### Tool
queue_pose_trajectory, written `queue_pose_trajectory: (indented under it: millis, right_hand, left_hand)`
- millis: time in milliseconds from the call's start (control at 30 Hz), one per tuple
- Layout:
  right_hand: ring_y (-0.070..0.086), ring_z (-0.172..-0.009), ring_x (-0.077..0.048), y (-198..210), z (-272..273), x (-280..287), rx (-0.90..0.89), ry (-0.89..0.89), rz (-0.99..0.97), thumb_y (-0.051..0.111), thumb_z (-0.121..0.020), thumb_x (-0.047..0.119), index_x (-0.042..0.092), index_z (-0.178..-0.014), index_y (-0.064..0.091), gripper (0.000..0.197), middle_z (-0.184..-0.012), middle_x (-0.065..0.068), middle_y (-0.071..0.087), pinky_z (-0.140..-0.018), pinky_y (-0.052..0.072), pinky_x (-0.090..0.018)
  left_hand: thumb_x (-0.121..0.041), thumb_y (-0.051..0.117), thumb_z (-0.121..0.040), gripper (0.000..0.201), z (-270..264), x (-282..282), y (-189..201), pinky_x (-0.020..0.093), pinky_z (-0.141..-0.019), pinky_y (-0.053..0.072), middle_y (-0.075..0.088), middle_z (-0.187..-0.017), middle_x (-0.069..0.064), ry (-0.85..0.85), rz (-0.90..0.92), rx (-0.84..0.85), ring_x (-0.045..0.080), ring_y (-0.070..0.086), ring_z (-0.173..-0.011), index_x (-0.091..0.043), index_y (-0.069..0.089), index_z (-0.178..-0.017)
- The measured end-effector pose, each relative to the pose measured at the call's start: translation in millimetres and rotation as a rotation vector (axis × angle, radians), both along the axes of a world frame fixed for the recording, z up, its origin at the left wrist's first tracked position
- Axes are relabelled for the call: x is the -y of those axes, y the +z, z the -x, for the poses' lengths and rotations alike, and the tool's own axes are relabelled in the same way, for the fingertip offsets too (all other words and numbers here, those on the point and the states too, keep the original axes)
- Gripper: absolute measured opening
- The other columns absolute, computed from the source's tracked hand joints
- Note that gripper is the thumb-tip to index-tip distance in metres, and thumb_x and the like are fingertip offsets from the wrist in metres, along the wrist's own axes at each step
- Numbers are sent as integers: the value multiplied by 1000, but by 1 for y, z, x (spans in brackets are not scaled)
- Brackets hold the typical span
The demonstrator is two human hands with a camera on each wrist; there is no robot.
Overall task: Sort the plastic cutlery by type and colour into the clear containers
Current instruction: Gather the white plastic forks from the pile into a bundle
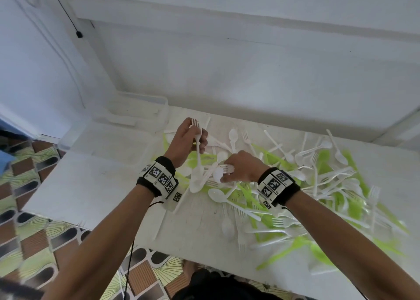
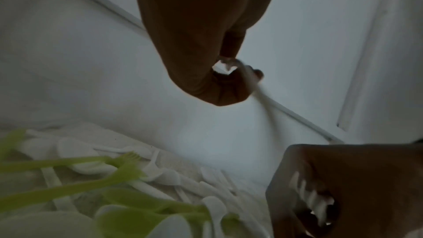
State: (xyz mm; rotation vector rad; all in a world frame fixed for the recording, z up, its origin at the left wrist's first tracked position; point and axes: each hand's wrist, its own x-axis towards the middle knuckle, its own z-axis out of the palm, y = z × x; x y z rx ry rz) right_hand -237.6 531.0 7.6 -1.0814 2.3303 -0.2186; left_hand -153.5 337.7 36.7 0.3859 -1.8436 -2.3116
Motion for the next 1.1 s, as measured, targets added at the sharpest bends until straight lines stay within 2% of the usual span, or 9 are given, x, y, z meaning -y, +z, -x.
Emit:
queue_pose_trajectory:
  millis: [133,300,400,500,633,733,833,933,1100]
  right_hand:
    - [58,-90,-23,-14,-18,9,-96,108,-132,78,-78,48,18,-107,69,42,-90,3,48,-68,40,-31]
    - [53,-83,-18,-7,-11,9,-25,26,-134,80,-79,39,21,-105,66,35,-86,5,49,-66,40,-28]
    - [60,-79,-18,0,-4,6,36,-1,-115,82,-75,36,24,-87,66,23,-79,5,59,-58,42,-27]
    - [65,-77,-17,9,-1,3,120,14,-60,79,-75,34,30,-74,64,16,-77,5,68,-63,49,-28]
    - [62,-77,-7,27,-5,-3,221,-9,61,71,-82,35,39,-76,58,15,-82,12,65,-63,41,-24]
    - [60,-82,-9,39,-5,-6,265,-112,225,69,-86,28,35,-80,61,12,-88,8,66,-68,41,-25]
    - [55,-63,-9,47,1,-8,298,-300,437,68,-83,20,23,-72,62,13,-75,4,68,-66,43,-29]
    - [53,-54,-4,43,11,-7,199,-457,479,62,-85,19,15,-75,60,11,-64,6,67,-63,42,-28]
    - [60,-87,-28,22,14,-1,64,-436,239,58,-95,34,12,-116,55,30,-99,-10,64,-75,47,-36]
  left_hand:
    - [-3,33,-100,13,-4,3,-10,24,-49,25,54,-75,2,-9,135,185,15,35,-56,-15,37,-104]
    - [-9,45,-96,20,-13,10,-28,22,-51,35,59,-81,0,-131,473,362,12,47,-61,-13,62,-105]
    - [-10,53,-95,19,-16,12,-43,25,-67,45,65,-85,-4,-243,770,356,10,59,-74,-15,72,-97]
    - [-26,65,-94,14,-18,8,-56,37,-85,51,71,-96,1,-314,931,359,18,64,-91,-14,72,-98]
    - [-53,76,-80,34,-19,1,-64,37,-84,52,66,-99,-5,-378,1035,454,16,62,-93,-26,67,-98]
    - [-46,74,-82,36,-23,-1,-65,37,-87,49,60,-110,-4,-416,1212,506,19,56,-102,-26,63,-109]
    - [-34,68,-85,22,-27,4,-63,38,-82,51,61,-101,2,-369,1205,514,24,58,-95,-17,62,-97]
    - [-30,57,-83,24,-30,15,-61,35,-65,42,55,-72,3,-310,1111,482,25,55,-74,-12,51,-69]
    - [-25,63,-91,24,-32,41,-43,38,-74,46,66,-86,12,-163,969,485,26,60,-83,-2,65,-84]
